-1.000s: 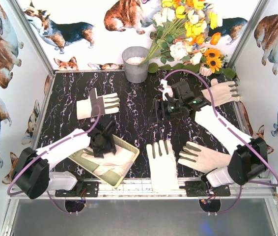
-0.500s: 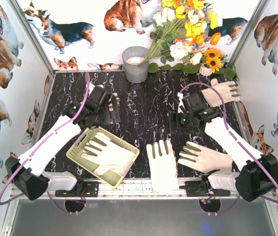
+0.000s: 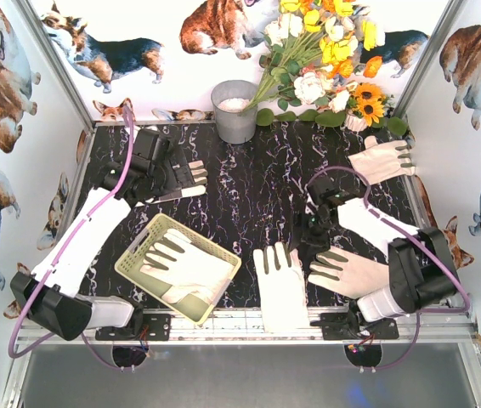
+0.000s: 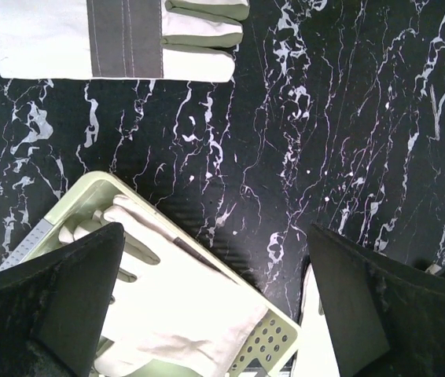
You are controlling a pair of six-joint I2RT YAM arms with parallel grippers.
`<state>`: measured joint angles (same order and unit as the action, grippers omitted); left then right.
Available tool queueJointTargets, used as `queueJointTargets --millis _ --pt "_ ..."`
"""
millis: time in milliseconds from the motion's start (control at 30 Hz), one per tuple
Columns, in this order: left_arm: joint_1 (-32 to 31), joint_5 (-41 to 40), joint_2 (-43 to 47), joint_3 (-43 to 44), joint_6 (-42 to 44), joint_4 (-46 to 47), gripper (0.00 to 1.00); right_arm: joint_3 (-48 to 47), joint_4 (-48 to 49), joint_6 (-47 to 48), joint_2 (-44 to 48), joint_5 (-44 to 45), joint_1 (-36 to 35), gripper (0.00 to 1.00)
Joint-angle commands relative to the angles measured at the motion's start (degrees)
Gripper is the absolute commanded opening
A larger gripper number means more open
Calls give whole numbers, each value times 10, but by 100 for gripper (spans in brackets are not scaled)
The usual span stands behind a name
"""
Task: Put the gloves into the storage basket
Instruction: Pick up the glove from the center of the board.
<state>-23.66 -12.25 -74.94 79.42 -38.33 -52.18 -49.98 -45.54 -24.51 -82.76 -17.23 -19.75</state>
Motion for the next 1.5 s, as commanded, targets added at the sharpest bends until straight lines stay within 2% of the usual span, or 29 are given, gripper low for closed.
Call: queueJointTargets --millis 0,167,433,500,600,733,933,1133,1467 --pt "3 5 28 -9 18 -11 94 16 62 -11 -14 -52 0 63" --pt "10 21 53 -48 20 -9 94 23 72 0 -42 -55 -3 62" --pt "11 31 36 -41 28 2 94 29 102 0 -90 -67 -7 54" --pt "12 32 28 -34 33 2 94 25 107 -3 -97 -73 -9 45" --pt "12 40 21 -27 44 5 94 9 99 -9 -95 -84 -9 23" --pt "11 75 13 -24 66 30 93 -34 77 -24 -65 -88 -9 1" --pt "11 170 -12 -23 94 96 92 -130 36 -62 -30 -80 -9 0" --pt "11 280 -16 -44 100 168 92 -195 56 -112 11 -91 -8 0" --pt "13 431 10 -120 78 301 93 -241 210 -222 71 -136 -1 0"
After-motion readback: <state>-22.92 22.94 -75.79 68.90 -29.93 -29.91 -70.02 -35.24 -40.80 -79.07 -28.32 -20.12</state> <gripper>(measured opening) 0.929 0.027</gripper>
